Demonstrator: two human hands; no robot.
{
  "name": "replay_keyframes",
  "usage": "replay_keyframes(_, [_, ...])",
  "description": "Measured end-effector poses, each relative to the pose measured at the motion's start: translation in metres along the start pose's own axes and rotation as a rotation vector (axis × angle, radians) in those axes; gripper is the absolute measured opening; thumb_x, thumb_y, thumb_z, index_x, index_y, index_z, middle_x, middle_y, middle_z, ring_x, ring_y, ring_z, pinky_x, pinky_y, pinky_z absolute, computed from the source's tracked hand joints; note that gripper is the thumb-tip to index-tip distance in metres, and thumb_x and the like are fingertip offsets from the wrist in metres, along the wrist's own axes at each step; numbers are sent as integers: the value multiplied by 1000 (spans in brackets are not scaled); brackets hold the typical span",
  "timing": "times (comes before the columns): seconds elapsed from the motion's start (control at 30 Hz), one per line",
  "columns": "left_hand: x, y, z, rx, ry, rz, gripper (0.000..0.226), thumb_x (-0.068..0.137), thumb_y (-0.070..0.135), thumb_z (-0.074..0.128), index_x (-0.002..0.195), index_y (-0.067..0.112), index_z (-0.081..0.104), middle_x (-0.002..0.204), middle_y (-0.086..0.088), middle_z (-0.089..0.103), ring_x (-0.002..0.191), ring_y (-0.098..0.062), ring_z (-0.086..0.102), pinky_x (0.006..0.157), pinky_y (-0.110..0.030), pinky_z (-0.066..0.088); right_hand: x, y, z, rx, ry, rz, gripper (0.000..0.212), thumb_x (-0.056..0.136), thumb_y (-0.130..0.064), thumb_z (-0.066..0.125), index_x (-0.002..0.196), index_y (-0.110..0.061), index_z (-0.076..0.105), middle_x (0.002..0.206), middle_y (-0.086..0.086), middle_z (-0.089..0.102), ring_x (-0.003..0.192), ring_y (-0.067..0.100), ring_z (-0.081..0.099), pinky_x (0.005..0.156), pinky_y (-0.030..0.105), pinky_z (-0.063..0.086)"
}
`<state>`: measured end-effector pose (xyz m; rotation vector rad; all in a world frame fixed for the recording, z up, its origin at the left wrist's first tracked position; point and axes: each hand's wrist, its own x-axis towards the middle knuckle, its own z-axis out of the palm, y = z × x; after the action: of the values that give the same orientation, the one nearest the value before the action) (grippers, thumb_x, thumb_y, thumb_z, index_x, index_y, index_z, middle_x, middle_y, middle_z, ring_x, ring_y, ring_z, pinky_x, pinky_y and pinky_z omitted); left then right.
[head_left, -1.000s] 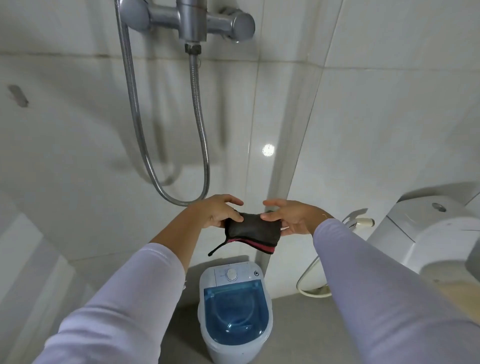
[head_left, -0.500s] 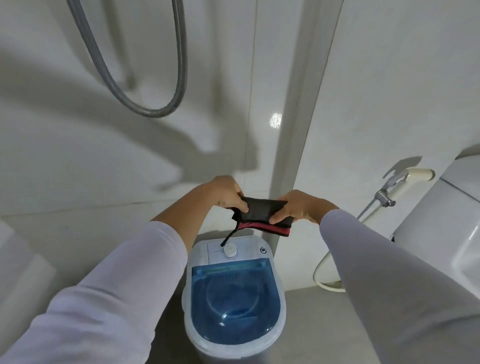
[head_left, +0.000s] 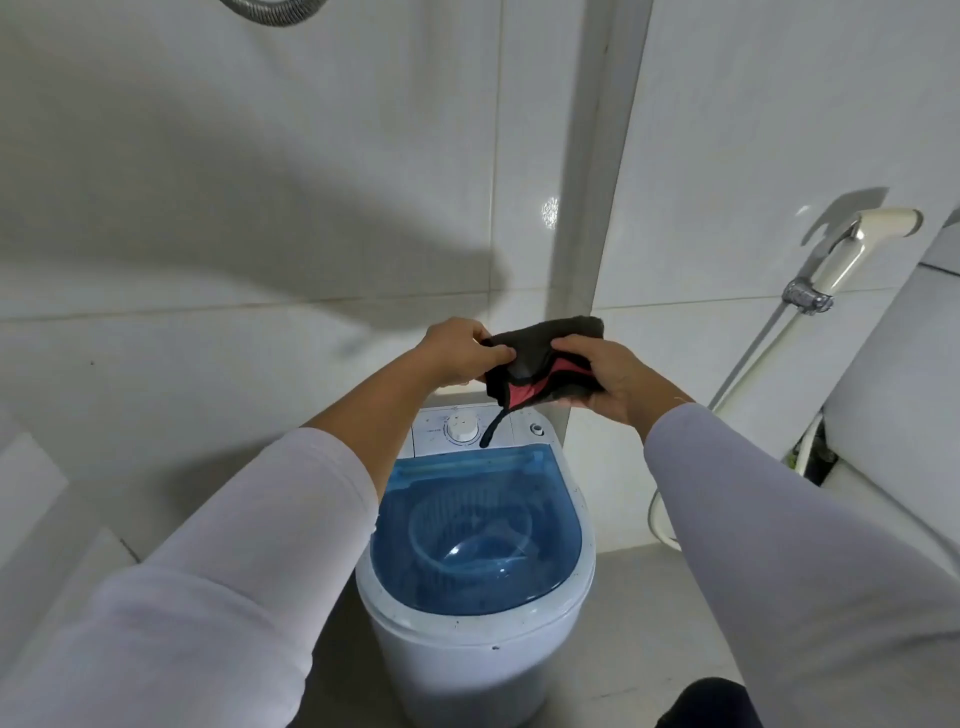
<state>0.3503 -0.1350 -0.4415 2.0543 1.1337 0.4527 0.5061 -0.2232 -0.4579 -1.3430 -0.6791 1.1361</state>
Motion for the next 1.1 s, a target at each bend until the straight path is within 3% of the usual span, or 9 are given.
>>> replay_keyframes(0.2, [-35, 13, 1, 33, 125, -33, 26, 86, 36, 60, 79, 12, 61, 72, -3, 65, 65, -14, 58, 64, -24, 48, -31, 7, 15, -418, 179, -251, 35, 87, -12, 60, 121, -11, 54, 112, 9, 63, 85, 18, 62, 66, 27, 54])
replay_keyframes(0.3, [-48, 19, 4, -10, 210, -65, 41, 85, 41, 61, 91, 1, 67, 89, -11, 73, 84, -23, 68, 78, -31, 53, -46, 10, 25, -570, 147, -313, 33, 90, -13, 55, 122, -9, 52, 114, 13, 62, 103, 29, 61, 91, 42, 53])
replay_keyframes(0.37, [-56, 22, 7, -25, 245, -80, 55, 84, 52, 59, 101, 0, 67, 95, -13, 73, 93, -25, 68, 82, -32, 52, -56, 13, 29, -443, 64, -205, 32, 95, -19, 48, 123, -5, 52, 114, 17, 62, 102, 33, 61, 92, 42, 52])
replay_keyframes(0.5, [-69, 28, 15, -265, 121, -70, 67, 91, 61, 37, 105, 2, 66, 93, -9, 75, 92, -22, 70, 91, -38, 54, -70, 25, 19, -101, -140, -73, 55, 93, -51, 42, 123, -7, 55, 106, 16, 66, 90, 28, 65, 65, 31, 56])
replay_keyframes(0.6, [-80, 32, 23, -335, -15, -70, 71, 97, 58, 19, 111, 6, 64, 98, -4, 72, 92, -15, 67, 82, -32, 51, -73, 37, 5, -164, -94, -105, 53, 88, -38, 59, 127, -3, 53, 120, 19, 63, 98, 26, 65, 78, 31, 57])
replay_keyframes(0.77, [-76, 20, 34, -130, -17, -53, 65, 99, 52, 15, 111, 15, 68, 111, -2, 69, 101, -18, 63, 92, -35, 45, -55, 45, -11, -216, 49, -85, 34, 85, -15, 67, 114, -3, 55, 111, 20, 62, 88, 27, 66, 79, 39, 58])
replay_keyframes(0.9, [-57, -10, 41, 361, -14, -48, 50, 101, 36, 27, 121, 2, 58, 127, -14, 59, 117, -31, 52, 94, -33, 40, -27, 49, -20, -274, 117, -58, 28, 84, -14, 67, 109, -7, 57, 113, 19, 63, 99, 32, 64, 92, 45, 54])
replay_keyframes(1.03, [-35, -49, 53, 553, -128, -95, 15, 97, 31, 46, 96, 19, 55, 119, -10, 58, 104, -27, 48, 71, -22, 38, 5, 55, -25, -474, 151, -94, 20, 84, -14, 65, 102, -11, 57, 99, 13, 63, 93, 31, 64, 89, 44, 55])
replay_keyframes(1.1, [-24, -65, 61, 535, -141, -150, 33, 94, 31, 53, 124, 17, 49, 123, -9, 55, 113, -28, 50, 78, -24, 41, 20, 59, -26, -616, 178, -124, 16, 83, -17, 64, 96, -11, 58, 93, 12, 65, 88, 29, 64, 84, 42, 57])
